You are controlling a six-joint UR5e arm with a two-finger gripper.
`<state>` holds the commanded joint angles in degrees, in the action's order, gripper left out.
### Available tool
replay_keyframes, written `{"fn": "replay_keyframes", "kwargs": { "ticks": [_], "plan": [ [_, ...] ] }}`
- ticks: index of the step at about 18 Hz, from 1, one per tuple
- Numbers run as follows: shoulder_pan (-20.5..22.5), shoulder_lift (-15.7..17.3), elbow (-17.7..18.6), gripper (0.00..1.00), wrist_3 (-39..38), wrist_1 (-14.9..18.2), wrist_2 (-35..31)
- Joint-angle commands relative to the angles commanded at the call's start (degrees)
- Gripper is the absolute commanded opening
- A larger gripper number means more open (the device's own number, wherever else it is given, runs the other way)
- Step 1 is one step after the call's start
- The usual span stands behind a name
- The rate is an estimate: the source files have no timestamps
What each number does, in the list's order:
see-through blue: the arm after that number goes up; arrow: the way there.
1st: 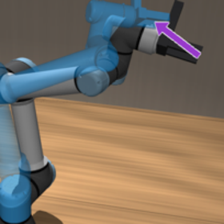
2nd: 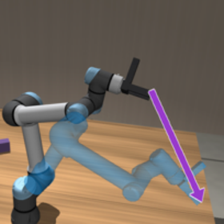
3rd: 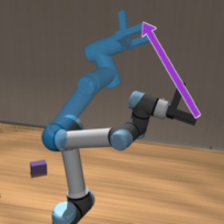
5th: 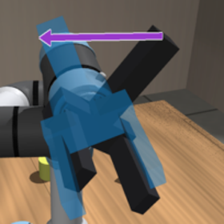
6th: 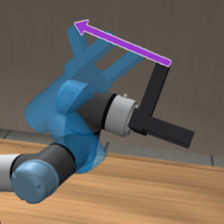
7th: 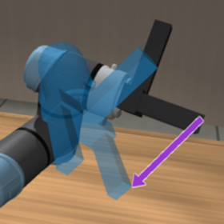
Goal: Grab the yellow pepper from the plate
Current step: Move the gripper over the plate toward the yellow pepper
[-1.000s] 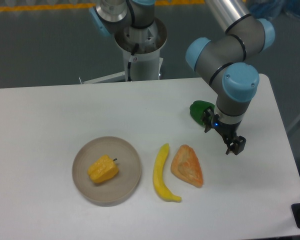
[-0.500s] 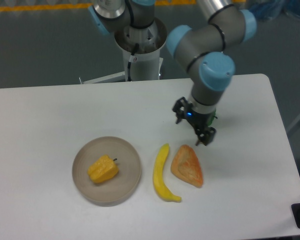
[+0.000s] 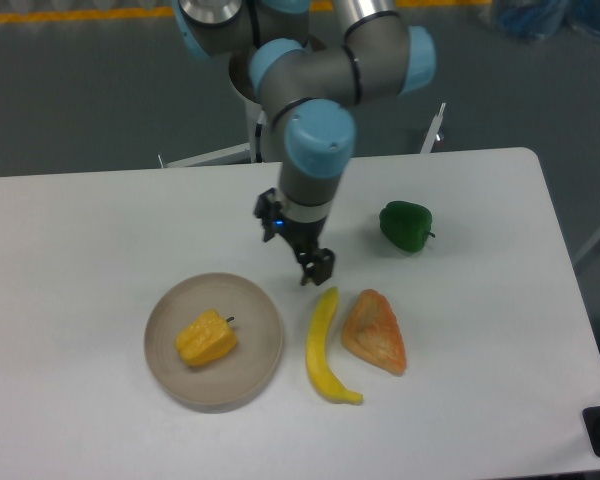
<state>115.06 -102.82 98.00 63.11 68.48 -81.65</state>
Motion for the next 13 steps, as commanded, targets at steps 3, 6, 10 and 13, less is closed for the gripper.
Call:
{"fn": "replay_keyframes", "kwargs": {
  "ticks": [3, 6, 10, 13],
  "plan": [
    [-0.36, -1.41, -0.44, 1.0, -1.58, -0.98, 0.0],
    [-1.32, -1.68, -1.23, 1.0, -5.26, -1.41, 0.0],
    [-2.9, -3.43, -1.32, 1.0, -9.05, -3.43, -0.09],
    [-4.4, -5.1, -1.32, 1.0, -11.78, -6.24, -0.17]
  ]
}}
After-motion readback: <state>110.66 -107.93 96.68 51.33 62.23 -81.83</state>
